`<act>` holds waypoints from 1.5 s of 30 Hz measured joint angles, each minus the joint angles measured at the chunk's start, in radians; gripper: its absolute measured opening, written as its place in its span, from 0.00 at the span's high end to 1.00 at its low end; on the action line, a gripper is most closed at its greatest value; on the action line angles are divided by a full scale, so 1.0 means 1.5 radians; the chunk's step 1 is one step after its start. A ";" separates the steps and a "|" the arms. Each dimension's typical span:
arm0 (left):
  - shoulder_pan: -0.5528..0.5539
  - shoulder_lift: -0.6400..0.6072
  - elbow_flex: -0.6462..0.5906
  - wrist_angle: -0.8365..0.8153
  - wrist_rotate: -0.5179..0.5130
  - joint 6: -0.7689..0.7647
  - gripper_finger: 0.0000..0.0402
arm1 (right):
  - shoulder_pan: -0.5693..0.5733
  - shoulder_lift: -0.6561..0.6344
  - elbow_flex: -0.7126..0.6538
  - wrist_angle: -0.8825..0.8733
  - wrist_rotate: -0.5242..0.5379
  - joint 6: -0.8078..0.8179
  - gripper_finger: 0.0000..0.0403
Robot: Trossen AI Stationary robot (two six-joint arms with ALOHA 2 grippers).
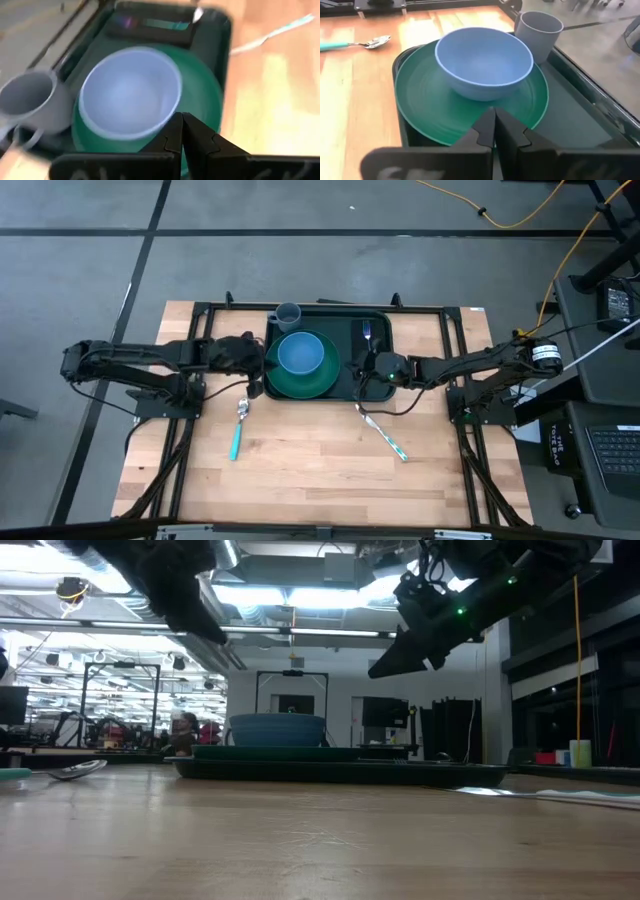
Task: Set up tray
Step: Put the light blue spoon on the black table napkin to the left of the blue fork
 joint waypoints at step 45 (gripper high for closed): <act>0.079 0.221 0.157 -0.442 0.101 -0.077 0.59 | -0.043 0.000 0.000 0.072 -0.002 -0.097 0.97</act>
